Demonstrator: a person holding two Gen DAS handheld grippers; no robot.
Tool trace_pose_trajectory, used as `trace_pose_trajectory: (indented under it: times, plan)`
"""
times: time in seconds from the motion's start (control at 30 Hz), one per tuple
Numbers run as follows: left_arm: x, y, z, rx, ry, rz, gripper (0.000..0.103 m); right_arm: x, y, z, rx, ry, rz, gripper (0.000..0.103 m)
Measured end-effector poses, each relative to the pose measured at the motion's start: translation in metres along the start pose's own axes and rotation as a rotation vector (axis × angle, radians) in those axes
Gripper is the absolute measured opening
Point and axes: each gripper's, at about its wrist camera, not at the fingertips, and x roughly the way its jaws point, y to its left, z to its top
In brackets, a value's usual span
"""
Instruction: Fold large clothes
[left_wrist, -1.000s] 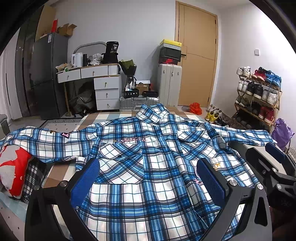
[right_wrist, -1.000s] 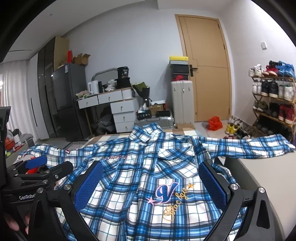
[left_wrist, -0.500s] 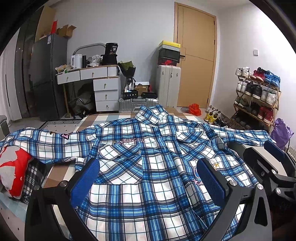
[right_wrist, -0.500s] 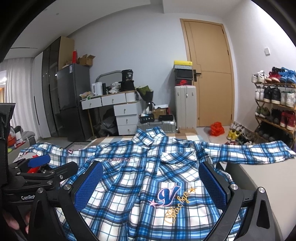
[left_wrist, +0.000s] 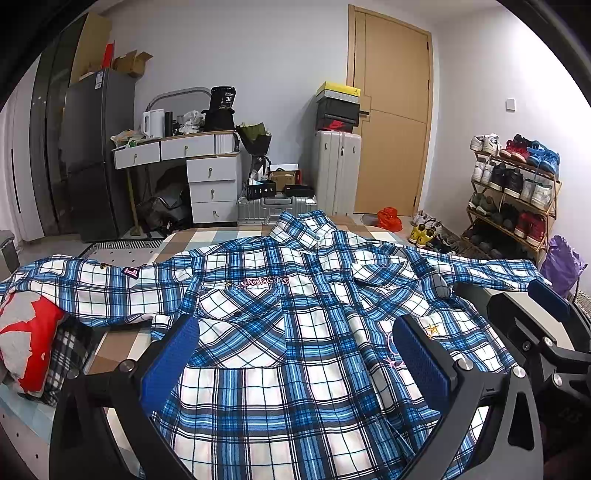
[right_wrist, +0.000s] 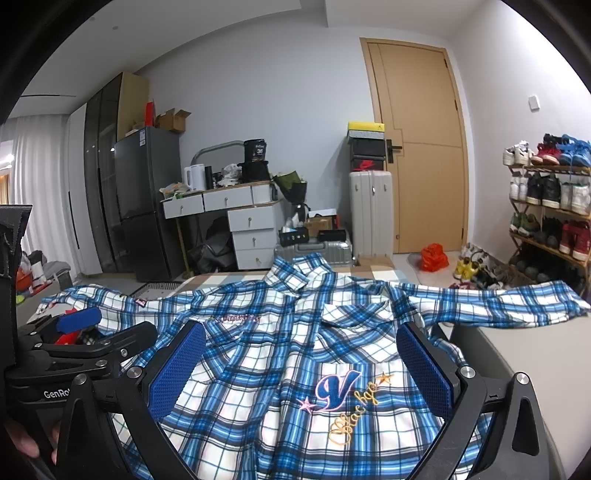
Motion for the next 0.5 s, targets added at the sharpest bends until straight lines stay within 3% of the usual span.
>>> trace_pose_trajectory:
  times: [0.5]
  plan:
    - [0.0019,0.0007,-0.0010,-0.008,0.011,-0.015,0.102,0.0015,0.0004,-0.0016,0.007,0.001,-0.002,0.103]
